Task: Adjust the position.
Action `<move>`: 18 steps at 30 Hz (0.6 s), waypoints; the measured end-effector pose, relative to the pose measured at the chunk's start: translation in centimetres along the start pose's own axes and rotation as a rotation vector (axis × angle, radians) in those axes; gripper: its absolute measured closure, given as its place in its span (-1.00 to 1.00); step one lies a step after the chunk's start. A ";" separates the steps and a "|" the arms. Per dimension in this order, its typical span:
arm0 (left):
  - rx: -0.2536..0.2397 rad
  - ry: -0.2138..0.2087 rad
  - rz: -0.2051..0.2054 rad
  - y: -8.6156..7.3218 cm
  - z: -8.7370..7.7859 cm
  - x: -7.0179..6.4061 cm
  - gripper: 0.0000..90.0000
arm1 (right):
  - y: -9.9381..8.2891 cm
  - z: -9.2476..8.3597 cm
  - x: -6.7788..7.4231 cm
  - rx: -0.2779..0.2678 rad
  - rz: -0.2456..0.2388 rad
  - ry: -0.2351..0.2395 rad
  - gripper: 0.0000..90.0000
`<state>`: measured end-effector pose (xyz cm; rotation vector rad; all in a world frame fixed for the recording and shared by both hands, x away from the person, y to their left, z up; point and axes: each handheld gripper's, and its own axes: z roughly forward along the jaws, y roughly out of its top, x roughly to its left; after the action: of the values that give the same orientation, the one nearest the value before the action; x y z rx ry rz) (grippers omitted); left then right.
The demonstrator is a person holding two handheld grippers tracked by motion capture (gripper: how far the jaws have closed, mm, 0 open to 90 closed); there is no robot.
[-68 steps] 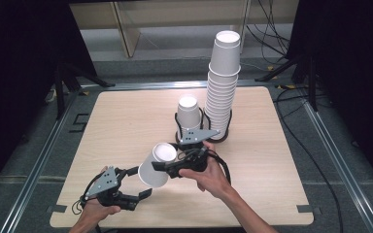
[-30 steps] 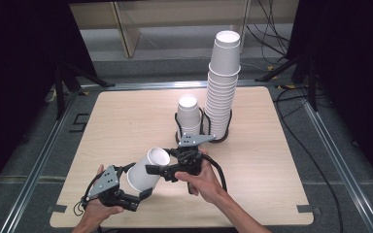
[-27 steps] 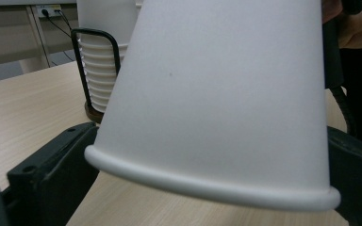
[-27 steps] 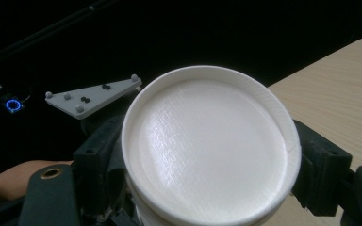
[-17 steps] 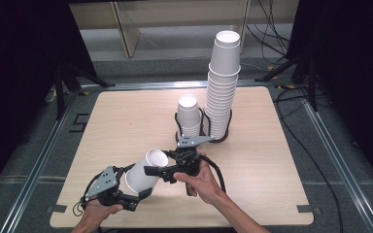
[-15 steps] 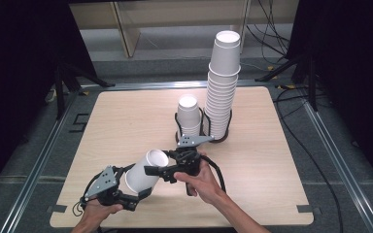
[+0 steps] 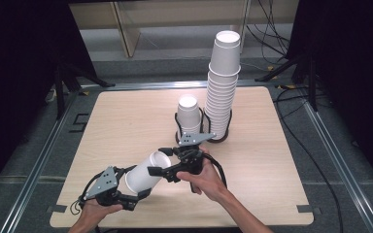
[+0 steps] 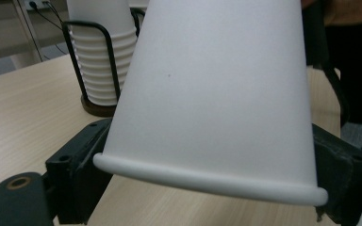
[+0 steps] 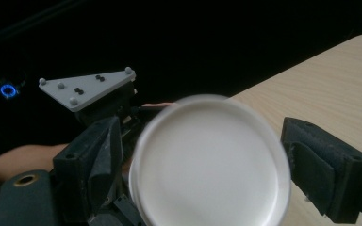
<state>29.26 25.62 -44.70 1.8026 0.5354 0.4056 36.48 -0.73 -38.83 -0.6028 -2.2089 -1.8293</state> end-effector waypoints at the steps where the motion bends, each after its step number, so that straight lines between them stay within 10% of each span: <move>1: 0.018 0.000 0.007 -0.1 0.1 -0.1 -0.71 | 0.3 -0.3 0.0 0.004 -0.057 -0.028 -0.65; 15: 0.199 -0.030 0.131 -0.2 0.6 -0.7 -0.70 | 0.5 -0.7 1.5 0.337 -0.323 -0.114 -0.63; 18: 0.181 -0.043 0.099 -0.4 0.8 -1.0 -0.71 | 0.2 -0.4 1.7 0.388 -0.347 -0.111 -0.63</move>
<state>28.80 24.56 -45.29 2.0131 0.4659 0.3952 35.03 -0.83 -37.85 -0.2613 -2.7858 -1.4577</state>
